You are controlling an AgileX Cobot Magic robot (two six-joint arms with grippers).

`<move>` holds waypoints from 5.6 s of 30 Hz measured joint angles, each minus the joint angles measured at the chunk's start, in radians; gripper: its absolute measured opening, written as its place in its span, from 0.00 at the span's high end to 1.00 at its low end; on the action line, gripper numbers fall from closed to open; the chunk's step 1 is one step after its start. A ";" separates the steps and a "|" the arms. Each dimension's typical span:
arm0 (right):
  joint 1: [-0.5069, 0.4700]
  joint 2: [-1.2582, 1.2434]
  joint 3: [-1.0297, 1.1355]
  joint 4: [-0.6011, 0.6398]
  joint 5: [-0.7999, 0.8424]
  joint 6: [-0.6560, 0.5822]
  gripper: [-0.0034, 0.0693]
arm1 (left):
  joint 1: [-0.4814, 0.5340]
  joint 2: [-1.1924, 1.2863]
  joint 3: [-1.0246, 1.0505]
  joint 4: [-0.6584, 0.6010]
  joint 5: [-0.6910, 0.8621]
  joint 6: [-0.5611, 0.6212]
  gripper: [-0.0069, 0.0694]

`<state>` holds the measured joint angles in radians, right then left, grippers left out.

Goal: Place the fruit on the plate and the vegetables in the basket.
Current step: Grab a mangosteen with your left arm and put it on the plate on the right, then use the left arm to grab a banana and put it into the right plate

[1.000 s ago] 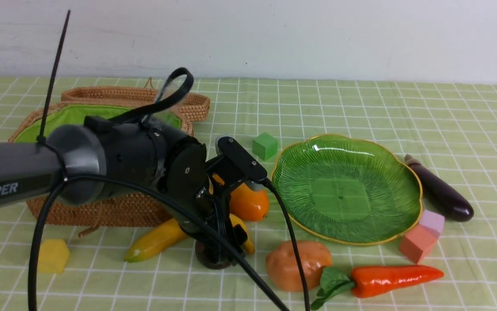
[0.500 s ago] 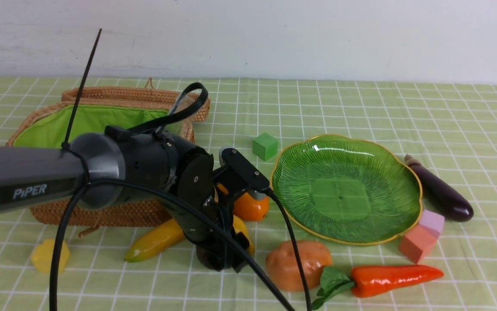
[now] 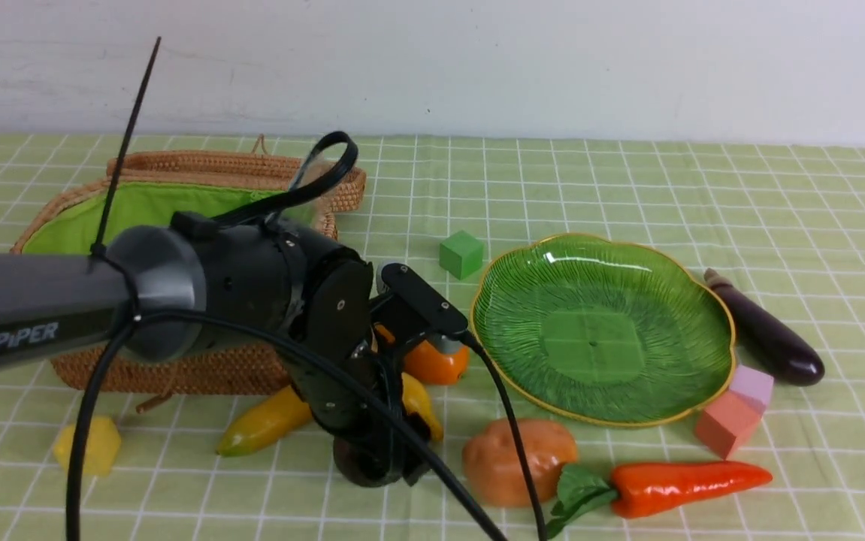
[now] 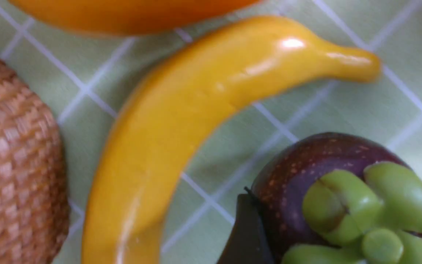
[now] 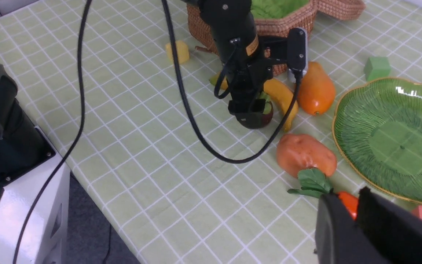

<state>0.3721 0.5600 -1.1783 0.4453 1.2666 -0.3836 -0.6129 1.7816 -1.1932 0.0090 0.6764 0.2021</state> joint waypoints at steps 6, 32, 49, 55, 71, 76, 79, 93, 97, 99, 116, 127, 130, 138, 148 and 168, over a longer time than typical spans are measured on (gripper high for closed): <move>0.000 0.000 0.000 -0.105 -0.013 0.063 0.80 | -0.048 -0.126 -0.039 -0.021 -0.009 -0.013 0.20; 0.000 0.000 0.000 -0.414 -0.032 0.384 0.78 | -0.091 0.376 -0.605 -0.322 -0.143 0.139 0.08; 0.000 0.000 0.000 -0.405 -0.031 0.384 0.77 | -0.091 0.124 -0.615 -0.247 0.266 0.012 0.63; 0.000 0.000 0.000 -0.398 -0.031 0.384 0.77 | -0.091 0.024 -0.612 -0.174 0.538 -0.048 0.93; 0.000 0.000 0.039 -0.358 -0.039 0.357 0.76 | -0.091 -0.197 -0.050 0.090 0.392 -0.083 0.92; 0.000 0.000 0.039 -0.358 -0.043 0.357 0.76 | -0.091 -0.156 -0.039 0.153 0.212 -0.011 0.76; 0.000 0.000 0.039 -0.358 -0.045 0.356 0.76 | -0.089 -0.110 -0.037 0.193 0.120 0.035 0.54; 0.000 0.000 0.039 -0.351 -0.046 0.341 0.76 | 0.020 0.028 -0.038 0.252 -0.088 0.068 0.26; 0.000 0.000 0.039 -0.351 -0.047 0.335 0.76 | 0.020 0.059 -0.043 0.260 -0.118 0.111 0.33; 0.000 0.000 0.039 -0.351 -0.047 0.335 0.76 | 0.020 0.076 -0.048 0.277 -0.129 0.112 0.34; 0.000 0.000 0.039 -0.322 -0.040 0.332 0.76 | 0.019 0.157 -0.056 0.322 -0.102 0.112 0.43; 0.000 0.000 0.039 -0.321 -0.041 0.304 0.76 | 0.019 0.156 -0.059 0.274 -0.034 0.112 0.46; 0.000 0.000 0.039 -0.321 -0.041 0.304 0.76 | 0.007 0.145 -0.061 0.246 0.008 0.112 0.46; 0.000 0.000 0.039 -0.321 -0.043 0.304 0.76 | -0.083 0.013 -0.056 0.208 0.056 0.072 0.46; 0.000 0.000 0.039 -0.321 -0.108 0.304 0.76 | -0.090 -0.091 -0.064 0.155 -0.115 -0.015 0.46; 0.000 0.000 0.039 -0.474 -0.173 0.490 0.76 | -0.090 0.385 -0.627 -0.134 -0.360 -0.015 0.43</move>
<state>0.3721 0.5600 -1.1390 -0.0284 1.0934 0.1065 -0.7032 2.1666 -1.8197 -0.1255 0.3163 0.1867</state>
